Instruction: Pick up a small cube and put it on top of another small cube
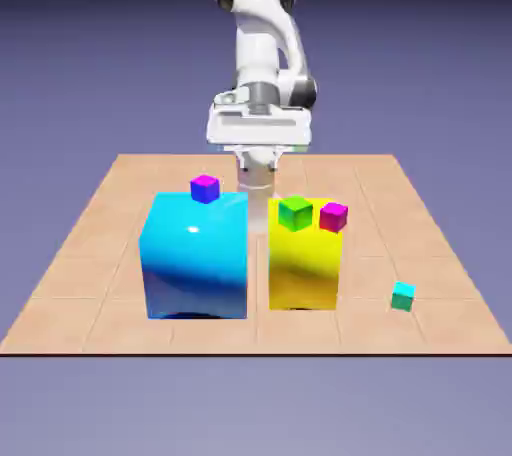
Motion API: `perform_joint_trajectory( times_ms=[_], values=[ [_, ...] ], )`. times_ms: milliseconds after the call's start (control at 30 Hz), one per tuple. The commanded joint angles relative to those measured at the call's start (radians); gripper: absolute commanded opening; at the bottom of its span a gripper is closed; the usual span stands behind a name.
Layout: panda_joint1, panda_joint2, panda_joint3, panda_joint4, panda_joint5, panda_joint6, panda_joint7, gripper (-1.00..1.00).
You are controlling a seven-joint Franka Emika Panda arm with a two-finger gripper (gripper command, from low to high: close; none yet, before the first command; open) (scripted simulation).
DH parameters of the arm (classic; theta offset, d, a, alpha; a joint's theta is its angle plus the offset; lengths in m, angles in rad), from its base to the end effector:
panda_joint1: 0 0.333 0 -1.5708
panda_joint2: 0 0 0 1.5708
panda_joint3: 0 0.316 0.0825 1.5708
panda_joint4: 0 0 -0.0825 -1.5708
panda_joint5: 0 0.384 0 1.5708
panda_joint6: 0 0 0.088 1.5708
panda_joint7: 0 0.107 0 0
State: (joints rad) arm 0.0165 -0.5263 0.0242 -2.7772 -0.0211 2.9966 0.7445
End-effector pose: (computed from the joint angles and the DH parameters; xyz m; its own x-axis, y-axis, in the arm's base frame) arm 0.3999 0.0179 0.4513 0.5734 -0.6348 0.5179 -0.4594 -0.7725 -0.4384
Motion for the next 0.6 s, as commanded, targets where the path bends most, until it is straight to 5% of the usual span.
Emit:
perform_joint_trajectory(
  times_ms=[0,567],
  values=[
    [0.004,0.036,0.02,0.027,-0.018,-0.034,0.003,0.0],
    [0.067,0.652,0.361,0.49,-0.315,-0.603,0.052,0.0]
  ],
)
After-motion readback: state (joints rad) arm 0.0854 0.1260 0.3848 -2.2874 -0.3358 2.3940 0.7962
